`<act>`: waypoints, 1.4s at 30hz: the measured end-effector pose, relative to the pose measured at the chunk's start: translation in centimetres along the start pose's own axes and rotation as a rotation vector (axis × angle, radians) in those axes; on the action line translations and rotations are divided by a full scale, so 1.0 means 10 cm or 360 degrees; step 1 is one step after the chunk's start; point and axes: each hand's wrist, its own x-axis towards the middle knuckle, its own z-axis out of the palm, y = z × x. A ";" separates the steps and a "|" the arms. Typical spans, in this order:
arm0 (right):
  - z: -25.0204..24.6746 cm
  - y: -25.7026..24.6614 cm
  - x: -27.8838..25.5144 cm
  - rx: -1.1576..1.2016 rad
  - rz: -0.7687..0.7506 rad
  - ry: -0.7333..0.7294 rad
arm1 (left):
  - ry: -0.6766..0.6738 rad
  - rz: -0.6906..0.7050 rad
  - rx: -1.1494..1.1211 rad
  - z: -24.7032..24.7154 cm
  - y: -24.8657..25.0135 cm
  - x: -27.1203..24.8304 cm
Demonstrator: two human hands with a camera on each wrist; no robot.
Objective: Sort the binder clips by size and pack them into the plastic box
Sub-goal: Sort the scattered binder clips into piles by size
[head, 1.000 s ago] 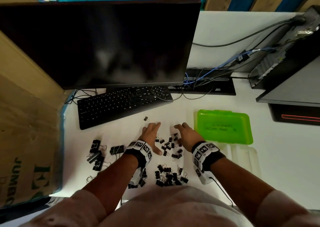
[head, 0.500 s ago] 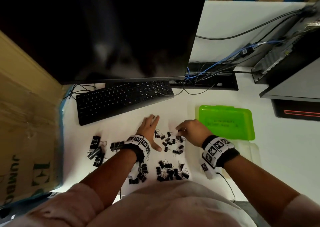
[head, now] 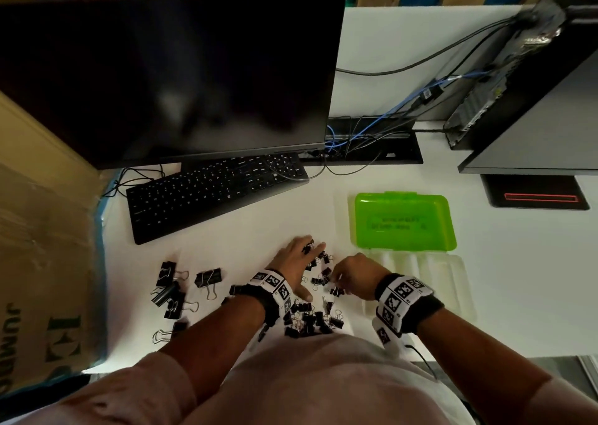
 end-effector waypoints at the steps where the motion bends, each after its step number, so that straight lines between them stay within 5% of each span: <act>1: -0.01 0.00 0.00 0.0032 -0.0021 -0.0023 | -0.0016 -0.0003 0.0042 0.00 0.03 0.01; 9: 0.03 -0.04 0.05 0.0291 0.0006 0.0200 | 0.0060 -0.0035 -0.0202 -0.04 0.01 0.02; 13: -0.04 -0.06 0.06 0.0059 -0.0008 0.0355 | 0.0051 0.0008 -0.0132 -0.03 -0.02 -0.02; 18: -0.07 -0.06 -0.08 -0.0425 0.0041 -0.0069 | -0.0080 -0.0010 0.0093 -0.02 0.15 0.01; 21: 0.00 -0.09 -0.12 -0.0296 -0.0005 -0.0240 | -0.0035 -0.0039 0.0042 -0.02 0.16 0.03; 26: -0.10 -0.02 0.07 -0.0127 -0.0065 0.0225 | 0.0109 -0.0197 -0.0020 -0.13 -0.01 -0.05; 31: -0.02 -0.12 0.32 -0.0146 0.0130 0.0022 | 0.0101 -0.0367 -0.0200 -0.12 -0.11 -0.09; 42: 0.23 -0.24 0.45 -0.0028 0.0020 0.0297 | 0.0216 -0.0249 -0.0412 -0.06 0.00 0.01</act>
